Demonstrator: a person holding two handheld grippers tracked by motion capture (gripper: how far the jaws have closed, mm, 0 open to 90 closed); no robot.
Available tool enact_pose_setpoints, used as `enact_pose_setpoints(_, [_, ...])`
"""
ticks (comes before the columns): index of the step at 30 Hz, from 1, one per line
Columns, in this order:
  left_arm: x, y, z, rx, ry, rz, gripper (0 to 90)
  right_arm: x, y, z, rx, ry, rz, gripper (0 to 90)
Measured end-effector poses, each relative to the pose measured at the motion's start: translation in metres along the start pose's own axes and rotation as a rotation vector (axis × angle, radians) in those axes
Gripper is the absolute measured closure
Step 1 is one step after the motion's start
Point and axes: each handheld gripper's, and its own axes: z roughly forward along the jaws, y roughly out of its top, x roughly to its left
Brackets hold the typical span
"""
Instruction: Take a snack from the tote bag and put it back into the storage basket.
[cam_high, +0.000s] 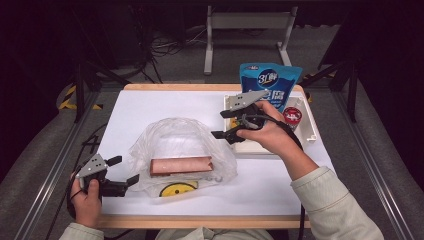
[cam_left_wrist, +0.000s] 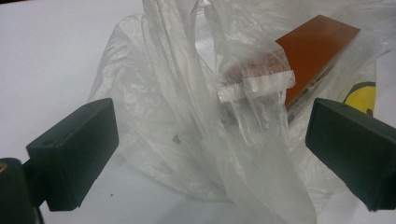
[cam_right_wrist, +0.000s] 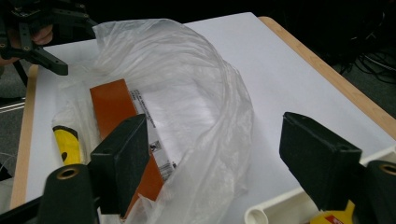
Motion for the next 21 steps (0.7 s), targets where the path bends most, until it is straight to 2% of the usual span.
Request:
enact_pose_setpoints(12, [0.0, 0.001, 0.0, -0.006, -0.004, 0.004, 3.3, 0.013, 0.009, 0.02, -0.001, 0.052, -0.023, 23.9])
enact_pose_setpoints(21, [0.001, 0.0, 0.0, -0.014, -0.005, 0.005, 3.3, 0.025, 0.011, 0.046, 0.026, 0.099, -0.057, 22.3])
